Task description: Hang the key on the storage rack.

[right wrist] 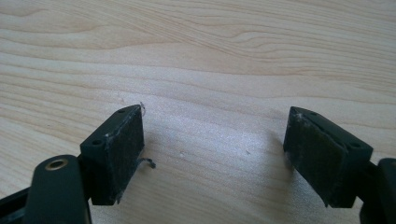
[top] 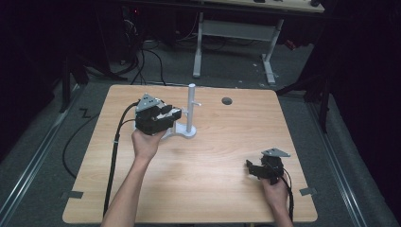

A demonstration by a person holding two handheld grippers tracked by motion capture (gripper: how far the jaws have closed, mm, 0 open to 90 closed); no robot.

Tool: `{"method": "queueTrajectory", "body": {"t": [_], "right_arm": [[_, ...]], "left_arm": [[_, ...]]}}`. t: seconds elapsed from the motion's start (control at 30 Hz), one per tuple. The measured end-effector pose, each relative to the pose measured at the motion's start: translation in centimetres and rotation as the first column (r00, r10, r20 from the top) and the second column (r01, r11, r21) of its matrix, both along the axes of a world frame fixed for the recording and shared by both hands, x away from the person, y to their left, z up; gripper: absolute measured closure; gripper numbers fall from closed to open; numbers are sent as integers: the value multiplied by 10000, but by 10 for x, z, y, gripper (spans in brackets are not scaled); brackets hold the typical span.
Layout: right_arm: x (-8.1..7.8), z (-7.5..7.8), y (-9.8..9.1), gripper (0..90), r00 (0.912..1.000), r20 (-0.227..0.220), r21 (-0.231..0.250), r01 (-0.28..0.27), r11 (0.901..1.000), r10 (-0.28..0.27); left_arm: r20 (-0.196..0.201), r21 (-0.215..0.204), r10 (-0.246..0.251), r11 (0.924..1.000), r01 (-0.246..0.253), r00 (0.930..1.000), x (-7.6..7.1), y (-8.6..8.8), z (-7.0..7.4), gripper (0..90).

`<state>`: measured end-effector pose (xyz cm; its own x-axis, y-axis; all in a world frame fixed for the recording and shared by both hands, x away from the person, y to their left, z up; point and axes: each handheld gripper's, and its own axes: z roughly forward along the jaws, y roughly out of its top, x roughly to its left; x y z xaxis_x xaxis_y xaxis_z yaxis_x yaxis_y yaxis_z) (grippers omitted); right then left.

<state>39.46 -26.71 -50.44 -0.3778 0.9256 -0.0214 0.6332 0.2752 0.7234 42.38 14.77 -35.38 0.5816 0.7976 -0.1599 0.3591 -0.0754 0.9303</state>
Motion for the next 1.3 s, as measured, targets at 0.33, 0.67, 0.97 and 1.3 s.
{"method": "queueTrajectory", "body": {"t": [0.33, 0.67, 0.97, 1.3], "right_arm": [[0, 0, 0, 203, 10000, -1, -1, -8, 10000, 8], [0, 0, 0, 203, 10000, 1, -5, -16, 10000, 16], [0, 0, 0, 203, 10000, 0, -2, -13, 10000, 13], [0, 0, 0, 203, 10000, 1, -4, -15, 10000, 15]], "left_arm": [[150, 110, -16, 9999, 14, 9999, 9, -9, 7, 531], [129, -9, 96, 10000, -96, 9999, 16, -10, 7, 531], [130, -362, 280, 9990, -275, 9995, 21, -4, 7, 531], [258, -25, 51, 10000, -50, 9997, 22, -18, 7, 531]]}}
